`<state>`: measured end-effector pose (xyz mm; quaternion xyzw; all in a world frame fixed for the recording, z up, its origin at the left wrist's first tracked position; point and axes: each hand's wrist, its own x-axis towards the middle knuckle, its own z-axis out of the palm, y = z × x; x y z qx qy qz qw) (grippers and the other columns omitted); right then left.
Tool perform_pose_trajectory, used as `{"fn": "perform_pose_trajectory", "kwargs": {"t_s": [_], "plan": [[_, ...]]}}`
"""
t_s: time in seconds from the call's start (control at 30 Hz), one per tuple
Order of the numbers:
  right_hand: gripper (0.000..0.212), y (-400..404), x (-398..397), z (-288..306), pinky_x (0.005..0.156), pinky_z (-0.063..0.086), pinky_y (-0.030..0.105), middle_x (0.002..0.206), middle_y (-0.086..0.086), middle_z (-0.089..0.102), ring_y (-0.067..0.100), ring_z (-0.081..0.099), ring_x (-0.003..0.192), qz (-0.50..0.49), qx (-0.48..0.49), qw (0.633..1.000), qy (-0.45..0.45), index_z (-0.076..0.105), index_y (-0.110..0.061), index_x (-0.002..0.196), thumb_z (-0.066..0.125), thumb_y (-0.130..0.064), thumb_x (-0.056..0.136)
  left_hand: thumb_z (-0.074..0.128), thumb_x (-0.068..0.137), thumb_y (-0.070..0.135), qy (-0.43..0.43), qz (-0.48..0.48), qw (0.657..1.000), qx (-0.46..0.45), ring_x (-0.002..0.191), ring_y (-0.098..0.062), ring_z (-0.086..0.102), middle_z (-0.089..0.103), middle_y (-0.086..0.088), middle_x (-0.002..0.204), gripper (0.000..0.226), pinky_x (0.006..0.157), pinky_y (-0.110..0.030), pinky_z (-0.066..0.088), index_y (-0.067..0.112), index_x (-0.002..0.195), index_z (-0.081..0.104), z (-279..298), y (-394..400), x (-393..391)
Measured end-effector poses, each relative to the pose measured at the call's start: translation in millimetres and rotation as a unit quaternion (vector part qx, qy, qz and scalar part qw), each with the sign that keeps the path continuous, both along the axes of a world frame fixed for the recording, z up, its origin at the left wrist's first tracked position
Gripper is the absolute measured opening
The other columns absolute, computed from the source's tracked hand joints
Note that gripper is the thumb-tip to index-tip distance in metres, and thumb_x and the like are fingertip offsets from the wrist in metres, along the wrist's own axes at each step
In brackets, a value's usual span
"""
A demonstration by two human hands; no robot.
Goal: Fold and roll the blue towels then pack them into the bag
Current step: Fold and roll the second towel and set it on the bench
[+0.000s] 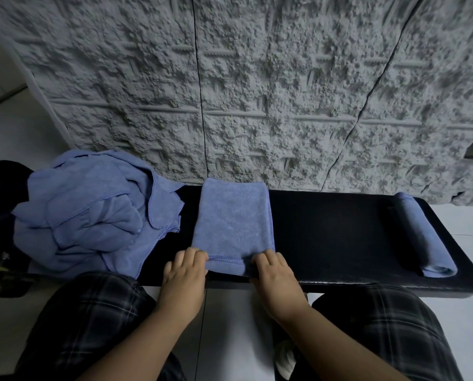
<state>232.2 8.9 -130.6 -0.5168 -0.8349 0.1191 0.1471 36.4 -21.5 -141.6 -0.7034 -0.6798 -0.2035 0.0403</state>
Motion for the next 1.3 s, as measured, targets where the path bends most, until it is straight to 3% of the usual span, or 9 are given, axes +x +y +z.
{"fn": "perform_pose_trajectory", "kwargs": {"t_s": [0.13, 0.33, 0.47, 0.6, 0.87, 0.93, 1.03, 1.17, 1.3], "plan": [[0.041, -1, -3, -1, 0.054, 0.044, 0.022, 0.078, -0.004, 0.055, 0.014, 0.05, 0.063, -0.028, 0.04, 0.998, -0.029, 0.057, -0.019, 0.085, 0.085, -0.012, 0.056, 0.081, 0.066, 0.011, -0.02, 0.005, 1.0, -0.014, 0.078, -0.013, 0.039, 0.057, 0.008, 0.078, 0.03, 0.057, -0.032, 0.039, 0.022, 0.08, 0.057, 5, 6, -8], [0.031, 2, 1, 3, 0.064, 0.036, 0.024, 0.082, -0.007, 0.056, 0.017, 0.053, 0.072, -0.05, 0.033, 0.998, -0.036, 0.064, -0.026, 0.086, 0.082, -0.015, 0.063, 0.059, 0.088, 0.011, -0.043, 0.017, 0.996, -0.08, 0.086, -0.026, 0.054, 0.059, 0.003, 0.085, 0.007, 0.071, -0.034, 0.029, 0.017, 0.085, 0.061, 9, 8, -9], [0.023, 8, 11, 13, 0.087, 0.027, 0.03, 0.114, -0.01, 0.051, 0.017, 0.043, 0.106, 0.002, -0.026, 0.998, -0.059, 0.058, -0.029, 0.116, 0.047, -0.025, 0.096, 0.031, 0.101, 0.025, -0.025, 0.019, 0.99, -0.135, 0.105, -0.018, 0.042, 0.054, 0.007, 0.108, 0.026, 0.079, -0.028, 0.018, 0.02, 0.108, 0.055, 14, 5, -6], [0.026, 12, 11, 15, 0.082, 0.021, 0.03, 0.115, -0.01, 0.054, 0.014, 0.042, 0.103, -0.014, -0.044, 0.998, -0.044, 0.056, -0.027, 0.114, 0.034, -0.032, 0.101, 0.026, 0.101, 0.033, -0.043, 0.043, 0.984, -0.168, 0.105, -0.015, 0.039, 0.052, 0.01, 0.11, 0.024, 0.077, -0.028, 0.02, 0.024, 0.106, 0.048, 18, 6, -5], [0.004, 8, -2, 7, 0.076, 0.026, 0.034, 0.088, -0.002, 0.054, 0.019, 0.049, 0.081, -0.104, -0.001, 0.994, -0.02, 0.052, -0.018, 0.097, 0.05, -0.021, 0.095, 0.079, 0.071, 0.016, -0.059, 0.048, 0.995, -0.071, 0.065, -0.029, 0.053, 0.057, 0.0, 0.064, 0.029, 0.056, -0.036, 0.04, 0.014, 0.072, 0.05, 12, 7, -7], [0.019, 7, -5, 4, 0.067, 0.033, 0.034, 0.077, 0.0, 0.051, 0.02, 0.051, 0.068, -0.117, 0.061, 0.991, -0.016, 0.054, -0.017, 0.085, 0.068, -0.009, 0.075, 0.081, 0.068, 0.016, -0.051, 0.044, 0.996, -0.056, 0.063, -0.029, 0.053, 0.056, 0.0, 0.063, 0.032, 0.053, -0.035, 0.04, 0.014, 0.072, 0.049, 12, 7, -7], [0.031, 8, -3, 4, 0.061, 0.041, 0.034, 0.079, 0.001, 0.051, 0.021, 0.044, 0.071, -0.097, 0.141, 0.985, -0.033, 0.056, -0.017, 0.079, 0.066, 0.001, 0.057, 0.083, 0.063, 0.01, -0.031, 0.048, 0.998, -0.024, 0.065, -0.025, 0.05, 0.052, 0.0, 0.069, 0.035, 0.051, -0.034, 0.039, 0.015, 0.071, 0.05, 14, 10, -6], [0.042, 6, -2, 1, 0.056, 0.047, 0.028, 0.087, 0.004, 0.055, 0.022, 0.05, 0.072, 0.004, 0.109, 0.993, 0.038, 0.059, -0.012, 0.087, 0.071, 0.013, 0.056, 0.056, 0.04, -0.021, -0.019, -0.015, 0.999, 0.03, 0.075, -0.017, 0.038, 0.051, 0.001, 0.074, 0.049, 0.052, -0.029, 0.041, 0.017, 0.07, 0.053, 12, 14, 2], [0.031, 5, -4, 0, 0.061, 0.052, 0.031, 0.092, 0.004, 0.058, 0.023, 0.054, 0.075, 0.001, 0.099, 0.994, 0.042, 0.061, -0.011, 0.095, 0.051, 0.003, 0.069, 0.055, 0.043, -0.013, -0.016, -0.042, 0.999, 0.014, 0.073, -0.022, 0.053, 0.055, -0.002, 0.077, 0.044, 0.055, -0.028, 0.05, 0.015, 0.077, 0.057, 11, 3, 17]]}}
